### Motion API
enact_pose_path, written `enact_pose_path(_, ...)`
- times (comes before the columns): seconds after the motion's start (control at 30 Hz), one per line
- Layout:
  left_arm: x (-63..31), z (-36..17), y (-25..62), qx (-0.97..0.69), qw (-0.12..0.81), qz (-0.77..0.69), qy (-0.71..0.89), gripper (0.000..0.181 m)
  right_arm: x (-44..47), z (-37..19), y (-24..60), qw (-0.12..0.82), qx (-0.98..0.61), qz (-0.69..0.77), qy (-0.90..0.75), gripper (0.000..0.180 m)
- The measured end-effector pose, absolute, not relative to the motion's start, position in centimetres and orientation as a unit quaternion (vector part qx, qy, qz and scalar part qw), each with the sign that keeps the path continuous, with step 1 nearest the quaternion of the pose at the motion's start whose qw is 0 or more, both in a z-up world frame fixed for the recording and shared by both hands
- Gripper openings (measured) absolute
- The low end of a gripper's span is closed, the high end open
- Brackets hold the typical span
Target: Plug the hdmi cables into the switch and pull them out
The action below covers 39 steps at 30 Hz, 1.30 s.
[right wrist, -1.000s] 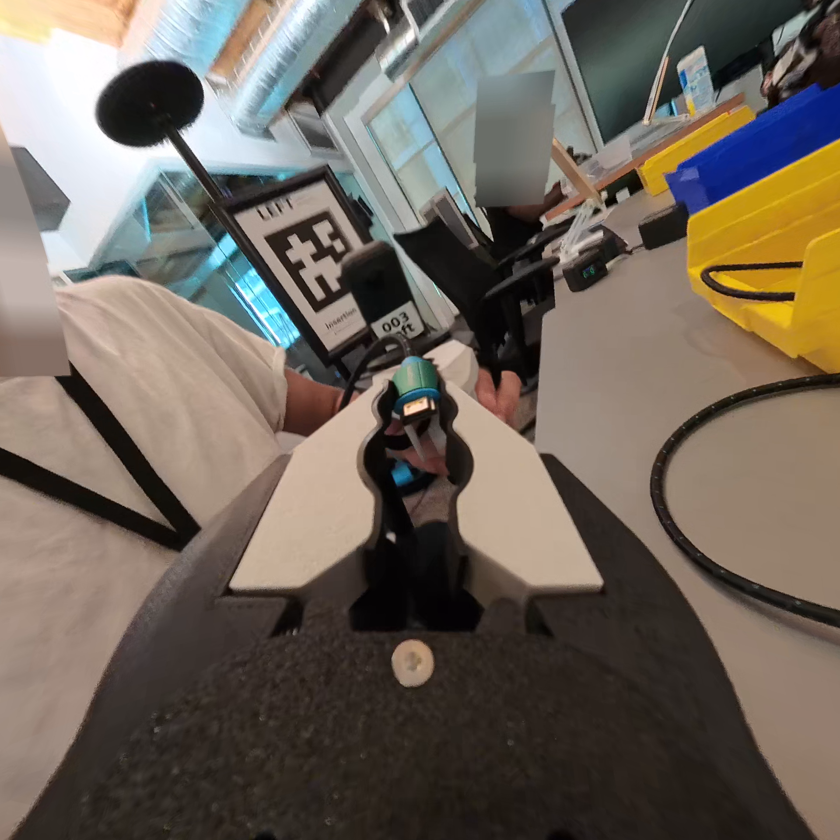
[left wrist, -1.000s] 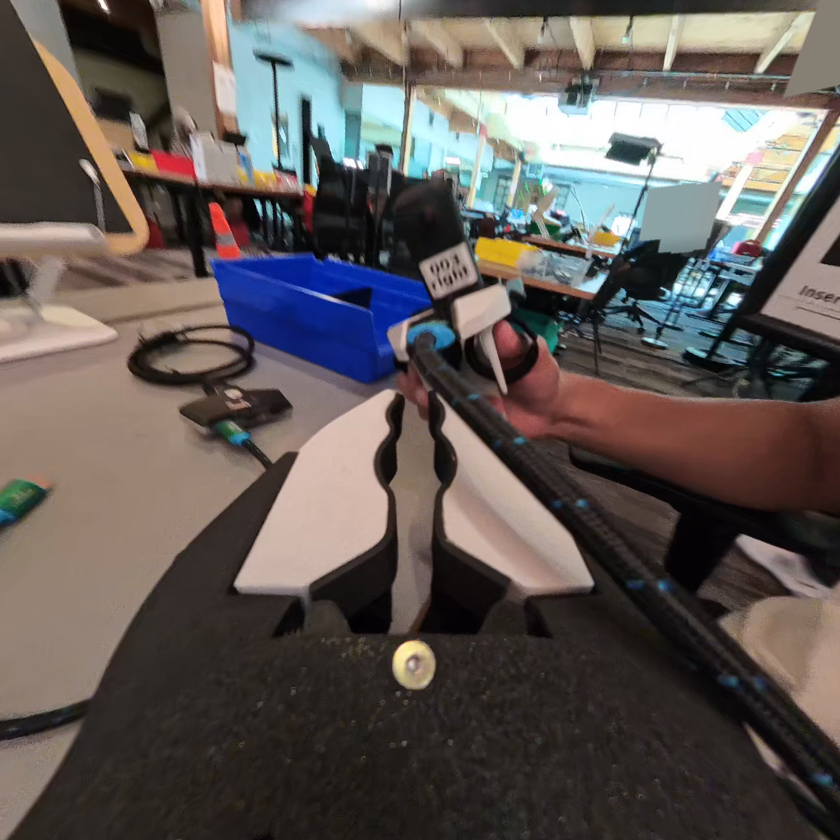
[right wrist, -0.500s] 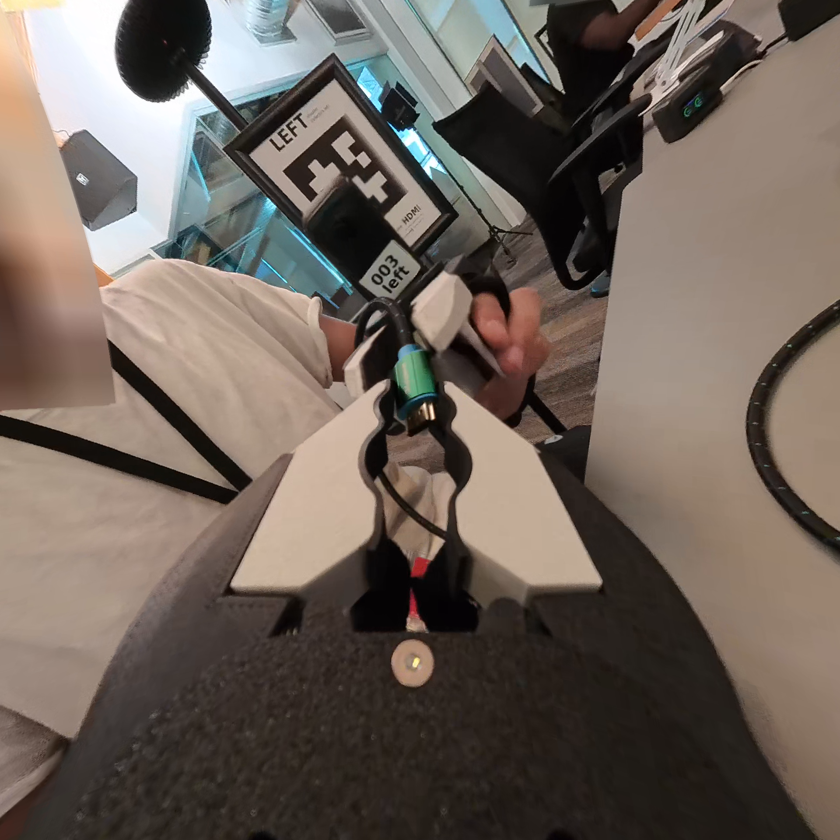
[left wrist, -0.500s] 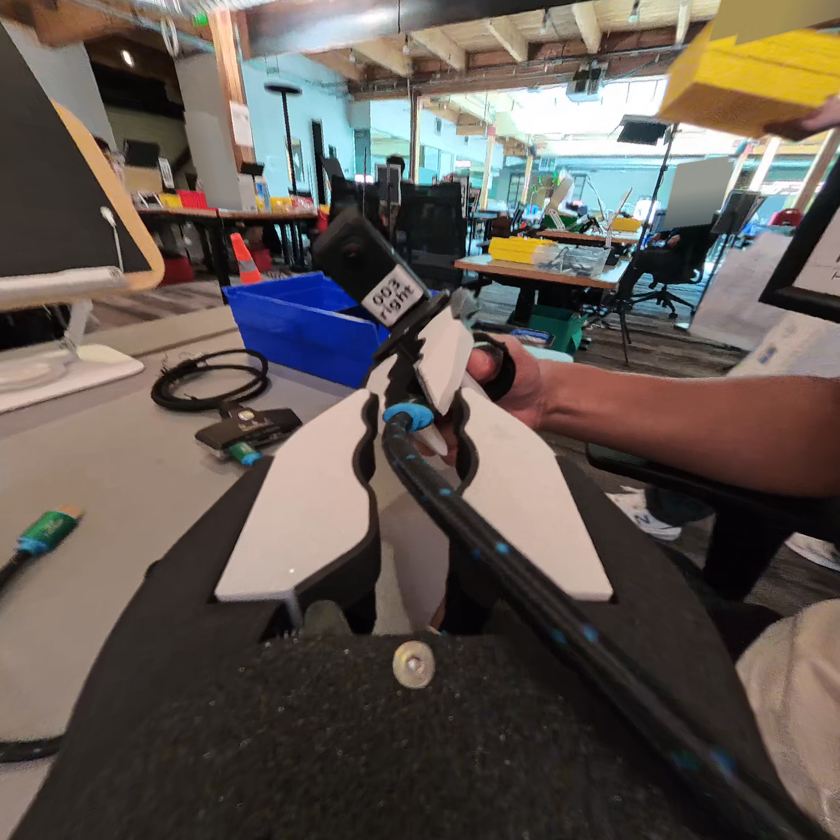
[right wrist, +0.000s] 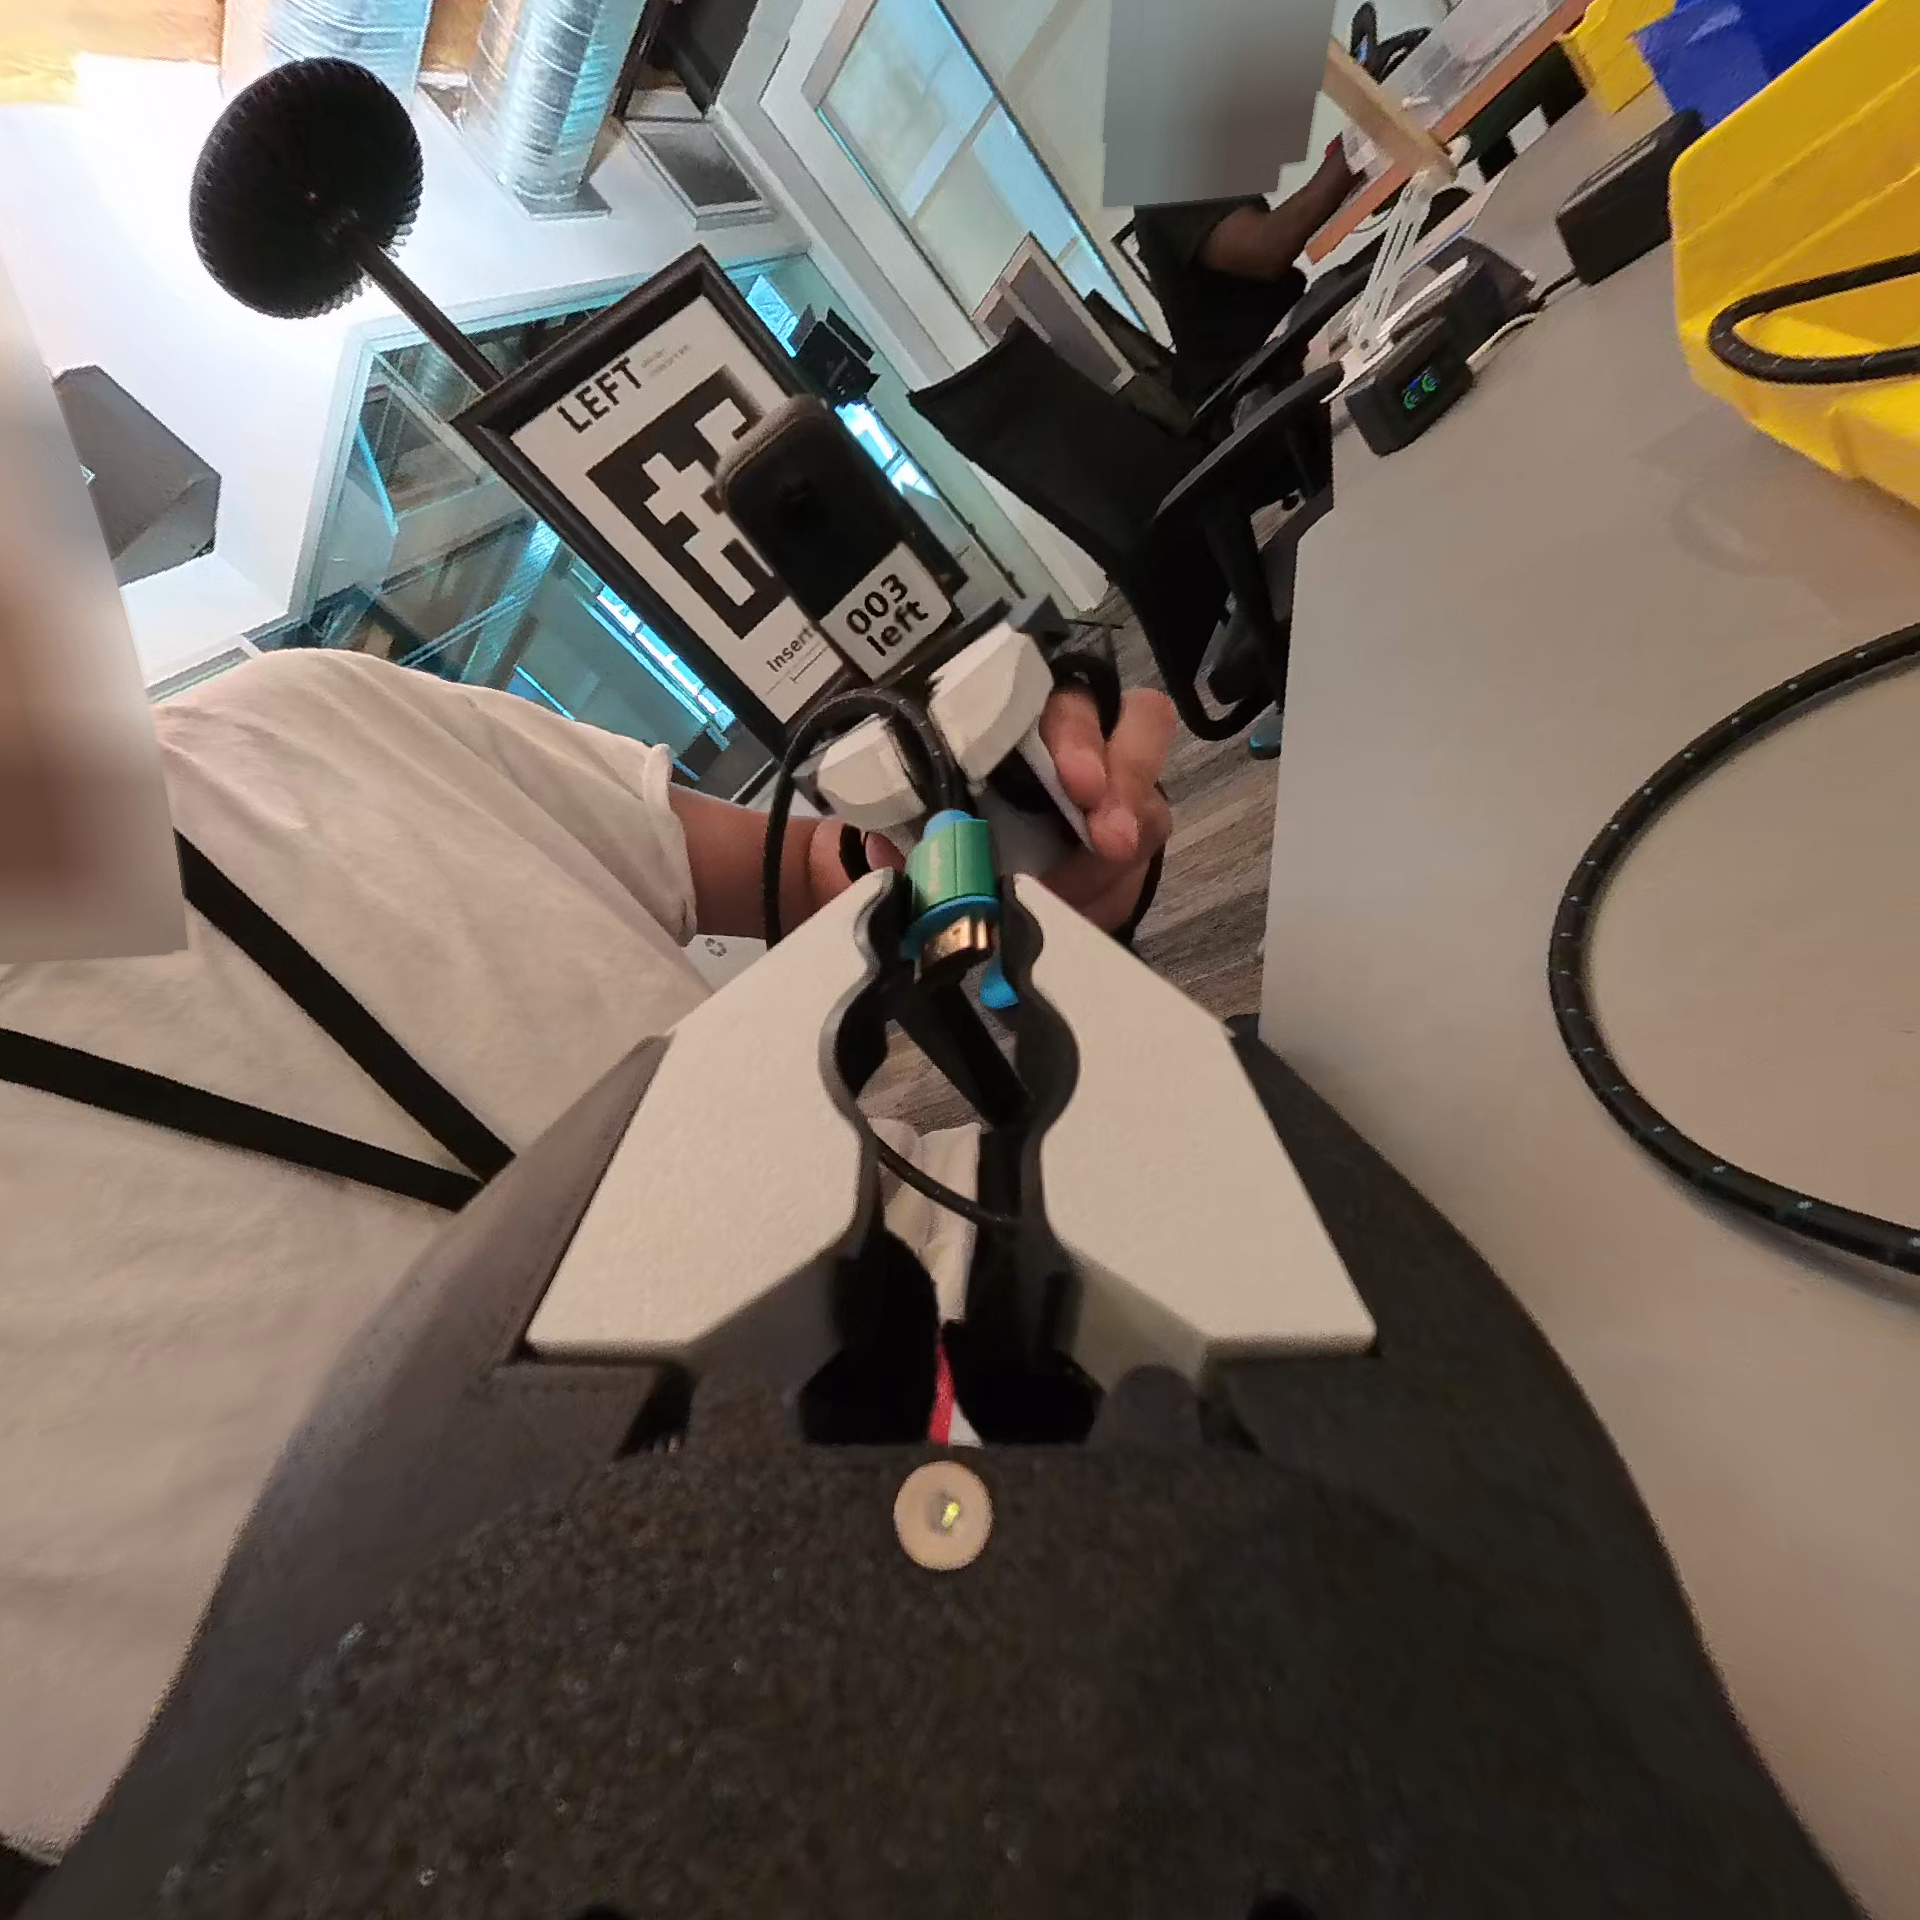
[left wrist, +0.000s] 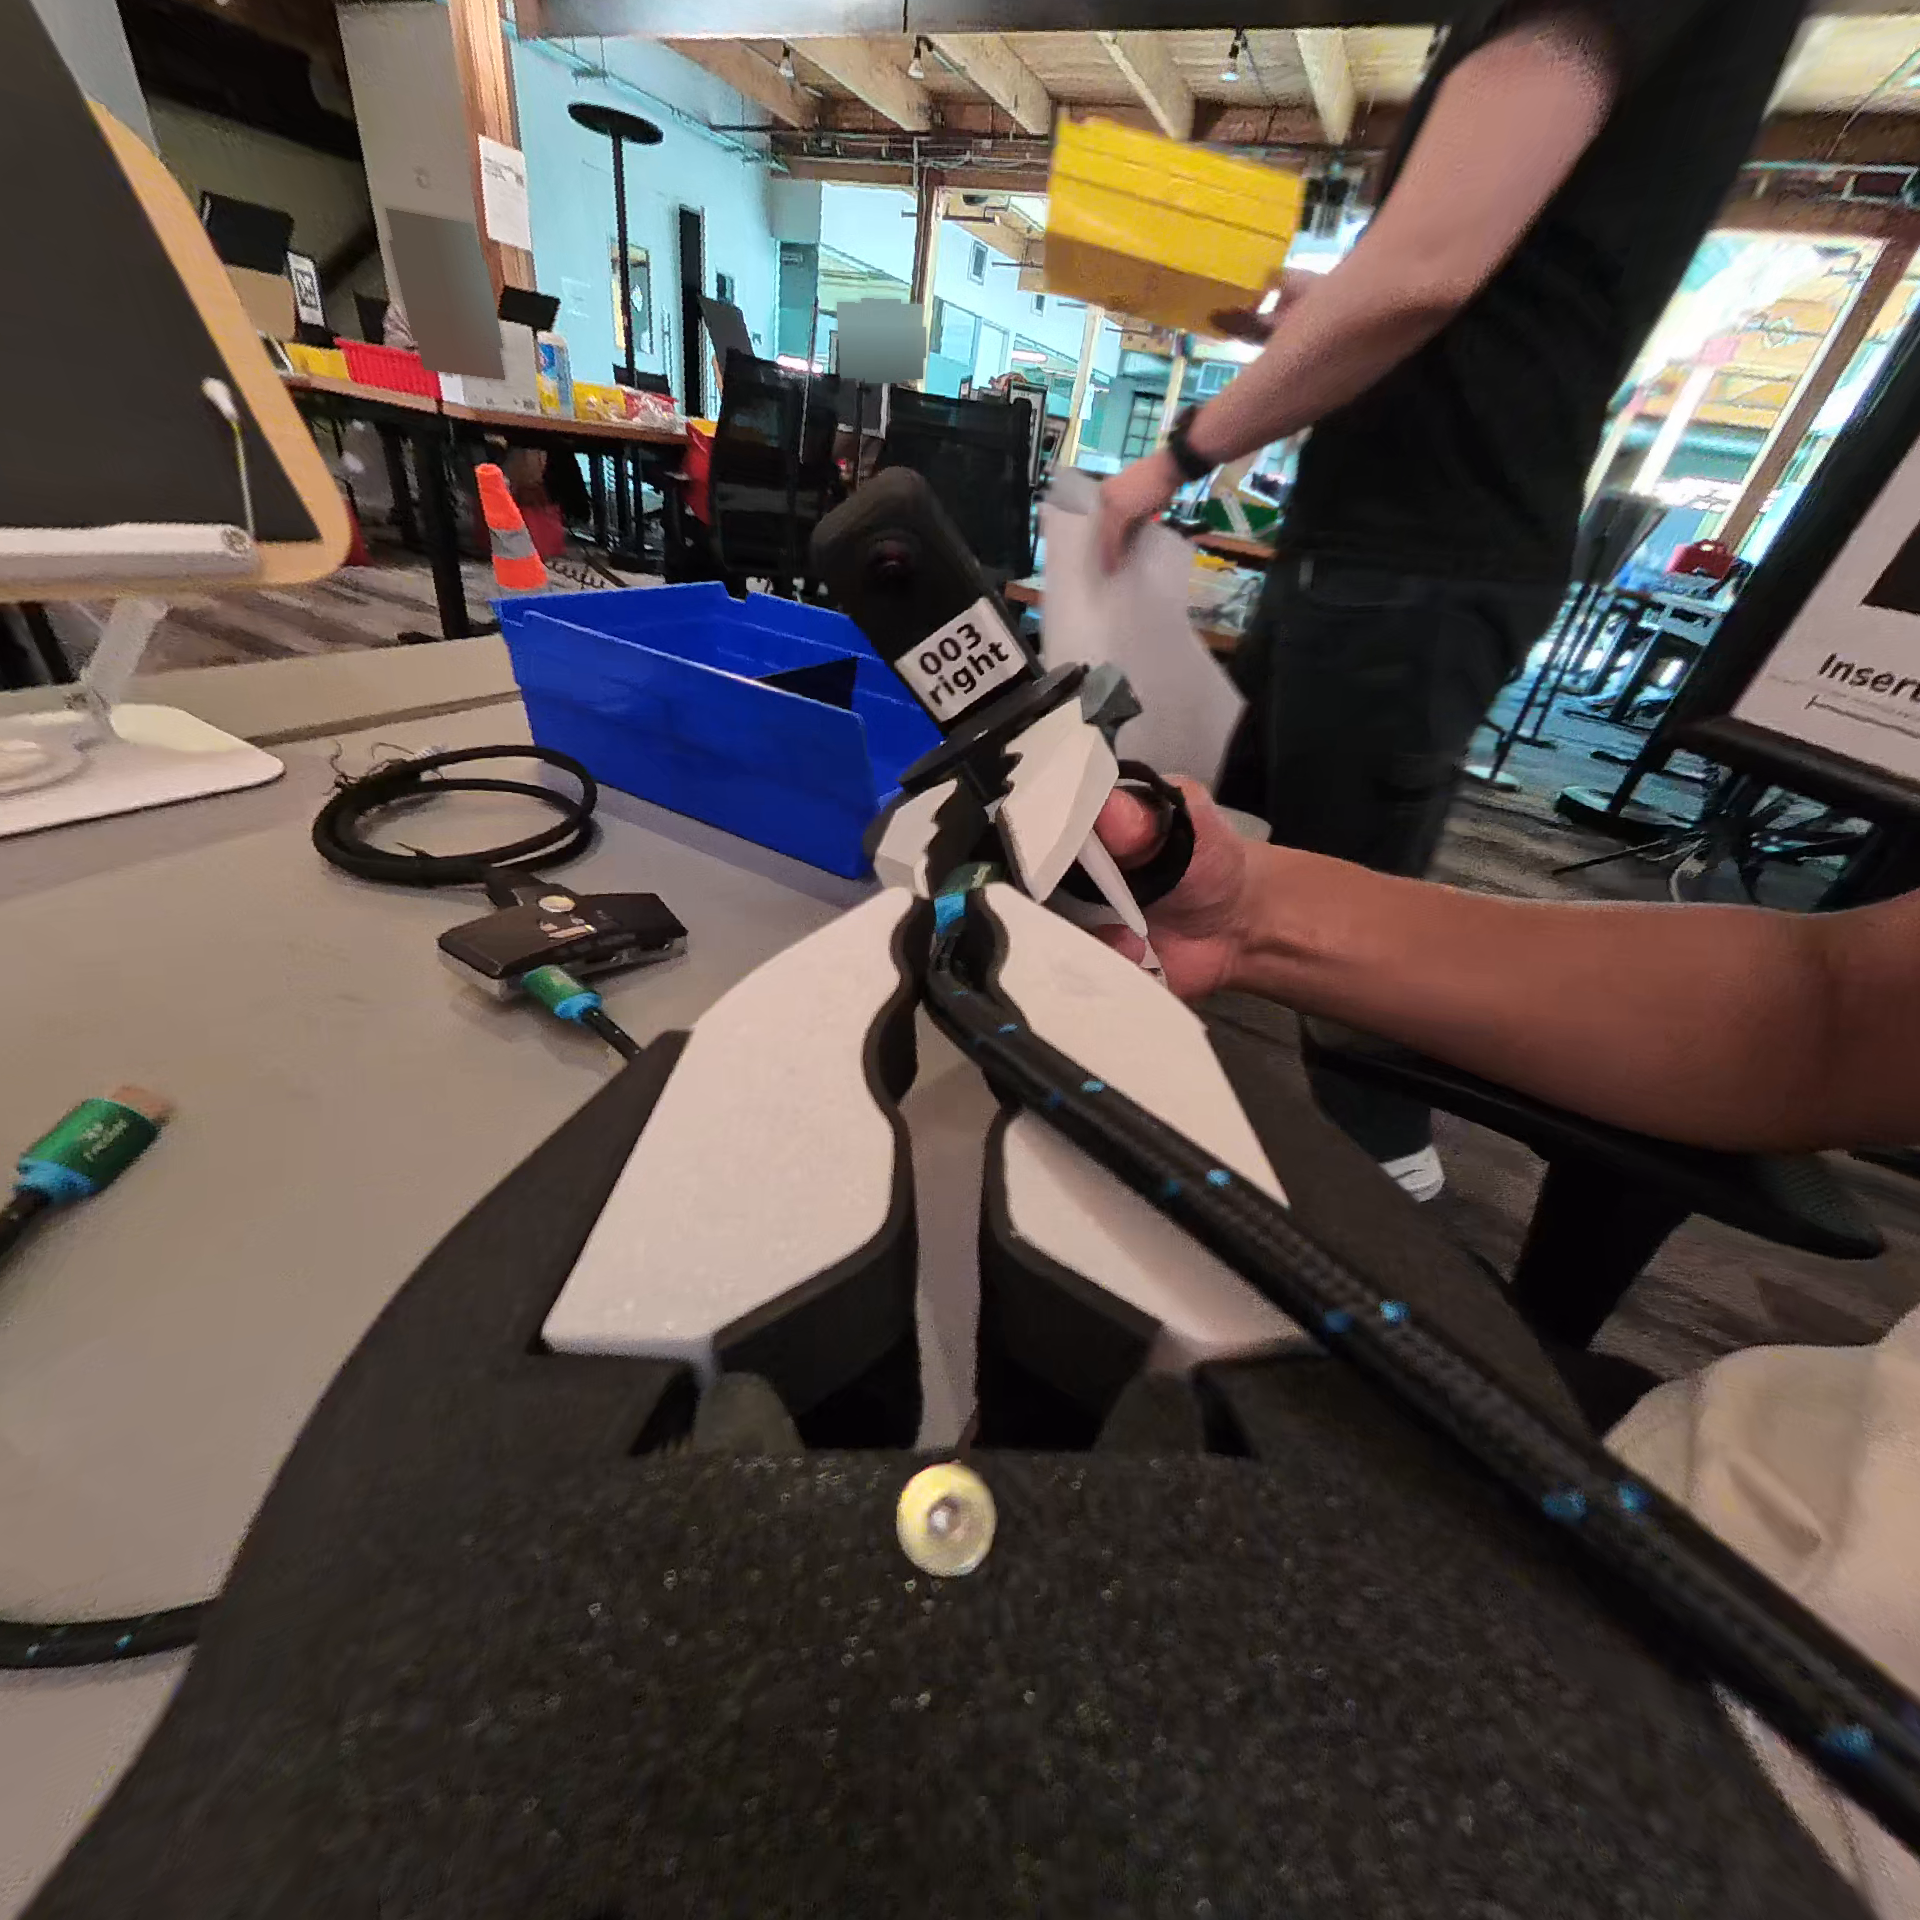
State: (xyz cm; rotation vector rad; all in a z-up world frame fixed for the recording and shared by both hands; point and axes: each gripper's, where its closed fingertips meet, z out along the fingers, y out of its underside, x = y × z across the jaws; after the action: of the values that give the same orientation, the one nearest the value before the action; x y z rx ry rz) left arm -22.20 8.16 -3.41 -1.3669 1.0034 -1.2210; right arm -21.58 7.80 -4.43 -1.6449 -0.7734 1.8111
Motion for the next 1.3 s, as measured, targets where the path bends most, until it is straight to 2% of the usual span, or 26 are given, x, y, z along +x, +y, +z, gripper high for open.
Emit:
enact_pose_path(0.4,-22.2,-3.9,8.4,-0.587,0.47,-0.526,0.396,0.011,-21.4,-4.3,8.7,0.284,-0.63,0.672,-0.267,0.016)
enact_pose_path(0.8,-22.1,-4.2,8.1,-0.568,0.518,-0.449,0.455,0.01,-22.0,-5.1,8.1,0.225,-0.635,0.694,-0.252,0.015)
enact_pose_path(1.1,-22.2,-4.4,8.7,-0.582,0.497,-0.482,0.427,0.007,-21.9,-4.3,9.2,0.262,-0.623,0.703,-0.223,0.016)
enact_pose_path(1.2,-22.5,-4.6,9.4,-0.593,0.494,-0.487,0.409,0.007,-21.4,-4.5,10.4,0.317,-0.638,0.665,-0.226,0.017)
enact_pose_path(1.3,-23.5,-4.6,11.0,-0.606,0.499,-0.489,0.38,0.007,-17.7,-4.8,13.9,0.456,-0.661,0.549,-0.233,0.028)
